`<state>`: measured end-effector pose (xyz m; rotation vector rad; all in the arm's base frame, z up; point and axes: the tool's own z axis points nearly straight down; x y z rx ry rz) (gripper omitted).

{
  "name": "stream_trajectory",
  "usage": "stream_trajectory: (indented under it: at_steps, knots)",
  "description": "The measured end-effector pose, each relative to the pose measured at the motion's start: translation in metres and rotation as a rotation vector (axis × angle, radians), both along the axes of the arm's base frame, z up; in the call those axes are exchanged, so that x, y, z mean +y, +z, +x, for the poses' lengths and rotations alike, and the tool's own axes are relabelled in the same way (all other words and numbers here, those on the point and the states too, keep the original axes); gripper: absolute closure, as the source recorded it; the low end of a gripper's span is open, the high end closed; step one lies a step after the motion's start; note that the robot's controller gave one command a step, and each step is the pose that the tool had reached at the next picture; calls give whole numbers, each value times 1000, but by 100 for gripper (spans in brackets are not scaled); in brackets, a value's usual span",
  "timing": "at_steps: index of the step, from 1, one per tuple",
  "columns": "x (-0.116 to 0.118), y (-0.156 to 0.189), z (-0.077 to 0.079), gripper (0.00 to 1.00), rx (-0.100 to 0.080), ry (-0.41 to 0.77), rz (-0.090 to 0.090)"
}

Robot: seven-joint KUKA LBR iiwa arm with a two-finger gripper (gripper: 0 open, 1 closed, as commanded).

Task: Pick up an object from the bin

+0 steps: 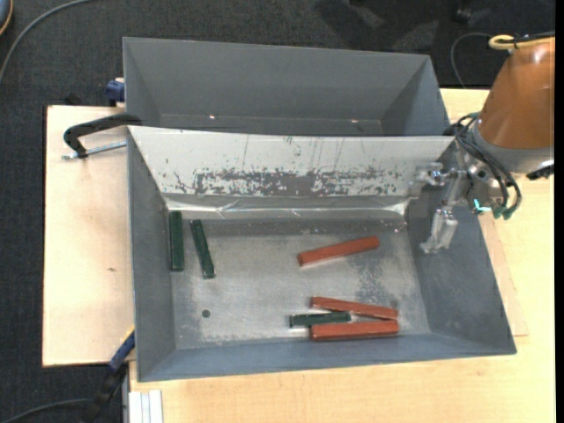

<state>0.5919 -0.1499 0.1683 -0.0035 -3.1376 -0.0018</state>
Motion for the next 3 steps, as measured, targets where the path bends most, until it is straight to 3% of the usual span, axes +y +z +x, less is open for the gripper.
stream_trajectory:
  at_steps: [1,2,3]
  knots:
    - [54,-99,-12,0,3,-92,3]
    - [51,-94,-10,100,-6,-95,-1]
    - [80,65,-10,100,-19,-41,-2]
